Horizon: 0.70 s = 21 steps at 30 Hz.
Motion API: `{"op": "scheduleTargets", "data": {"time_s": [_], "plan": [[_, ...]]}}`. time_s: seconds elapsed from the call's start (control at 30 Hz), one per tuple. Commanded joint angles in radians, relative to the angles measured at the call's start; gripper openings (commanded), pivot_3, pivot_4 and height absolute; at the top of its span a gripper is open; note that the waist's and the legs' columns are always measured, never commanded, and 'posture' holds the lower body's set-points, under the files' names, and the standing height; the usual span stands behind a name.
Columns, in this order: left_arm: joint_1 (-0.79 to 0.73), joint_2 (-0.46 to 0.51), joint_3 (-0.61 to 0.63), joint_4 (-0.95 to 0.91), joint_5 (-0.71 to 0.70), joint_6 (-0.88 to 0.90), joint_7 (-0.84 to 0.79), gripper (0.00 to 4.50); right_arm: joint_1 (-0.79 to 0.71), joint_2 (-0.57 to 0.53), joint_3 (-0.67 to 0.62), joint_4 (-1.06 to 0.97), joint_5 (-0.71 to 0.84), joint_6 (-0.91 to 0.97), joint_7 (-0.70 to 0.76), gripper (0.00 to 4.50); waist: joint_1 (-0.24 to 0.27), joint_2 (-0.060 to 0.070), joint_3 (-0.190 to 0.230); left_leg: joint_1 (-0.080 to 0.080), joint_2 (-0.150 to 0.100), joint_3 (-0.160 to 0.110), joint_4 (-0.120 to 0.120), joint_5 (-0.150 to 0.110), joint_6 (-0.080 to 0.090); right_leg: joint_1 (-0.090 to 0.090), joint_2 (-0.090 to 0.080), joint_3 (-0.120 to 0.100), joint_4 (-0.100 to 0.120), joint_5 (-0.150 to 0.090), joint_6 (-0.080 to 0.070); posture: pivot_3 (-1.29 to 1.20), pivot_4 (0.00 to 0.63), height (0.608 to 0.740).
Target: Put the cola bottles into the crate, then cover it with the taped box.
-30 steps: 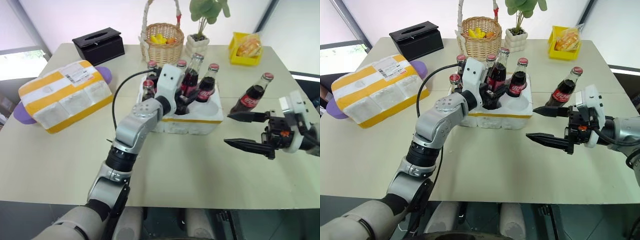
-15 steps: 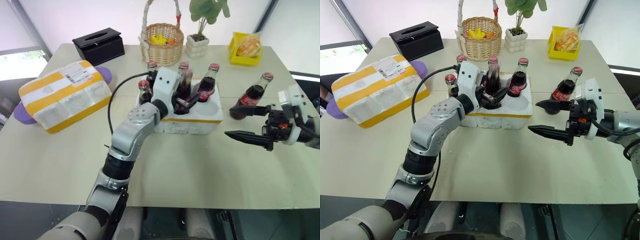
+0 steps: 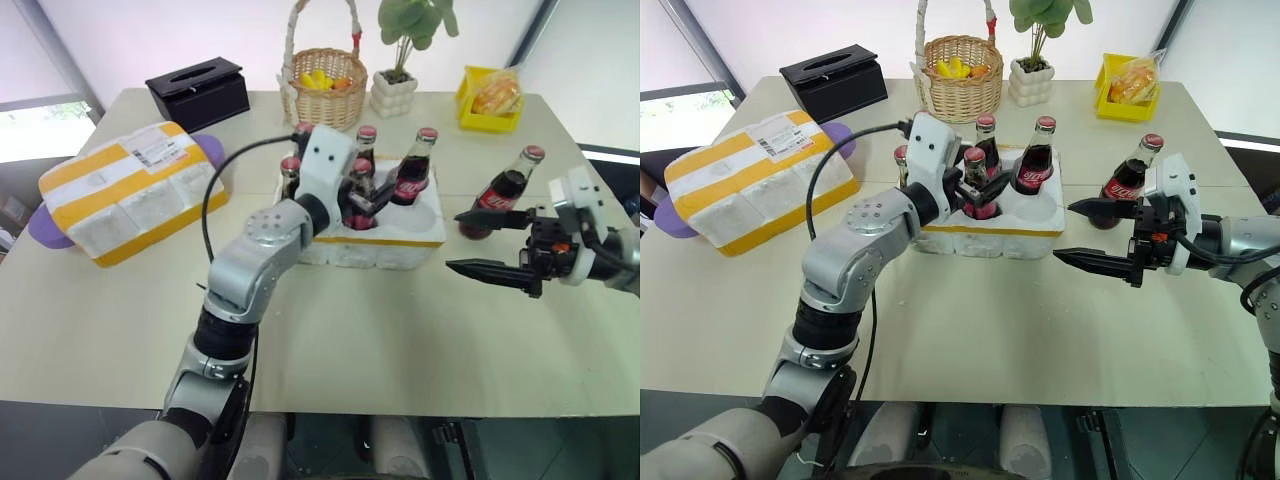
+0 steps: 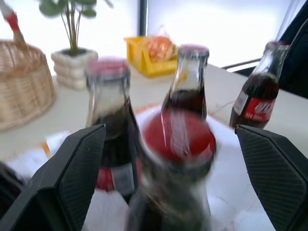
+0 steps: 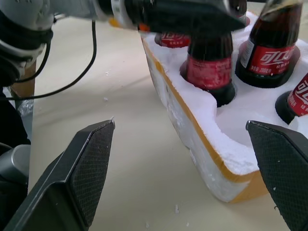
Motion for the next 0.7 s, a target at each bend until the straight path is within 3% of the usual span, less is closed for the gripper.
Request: {"op": "scheduleTargets", "data": {"time_s": [0.03,0.23,0.5,0.63,0.7], "plan": [[-0.055,0.020,0.031,-0.066,-0.027,0.043,-0.018,4.48,-0.032,-0.004,-0.006,0.001,-0.001,-0.013,0.005,4.50,0.000,0.000,0.000,0.000,0.000,0.000,0.000,0.000,0.000,0.000,0.000,0.000,0.000,0.000,0.000,0.00,0.150,0.740],[-0.157,0.061,0.073,-0.096,-0.060,0.095,-0.034,4.48,-0.045,0.009,0.011,0.011,-0.005,-0.017,0.007,4.50,0.000,0.000,0.000,0.000,0.000,0.000,0.000,0.000,0.000,0.000,0.000,0.000,0.000,0.000,0.000,0.00,0.150,0.740],[-0.307,0.097,0.242,-0.081,-0.172,0.250,-0.015,4.48,-0.060,0.017,0.012,0.037,-0.024,-0.032,0.006,4.50,-0.003,0.000,0.000,0.000,0.000,0.000,-0.001,0.000,0.000,-0.001,0.000,0.000,0.000,0.000,0.001,0.00,0.150,0.740],[-0.361,0.210,0.432,-0.050,-0.423,0.284,-0.211,4.48,-0.090,-0.032,-0.007,0.162,-0.073,-0.071,0.042,4.50,-0.008,0.000,0.000,0.000,0.000,0.000,-0.001,0.000,0.000,-0.001,0.000,0.000,0.000,0.000,0.001,0.00,0.150,0.740],[-0.347,0.322,0.475,-0.035,-0.525,0.310,-0.345,4.48,-0.101,-0.050,-0.017,0.216,-0.089,-0.090,0.055,4.50,-0.011,0.000,0.000,0.000,0.000,0.000,-0.001,0.000,0.000,-0.001,0.000,0.000,0.000,0.000,0.001,0.00,0.150,0.740]]}}
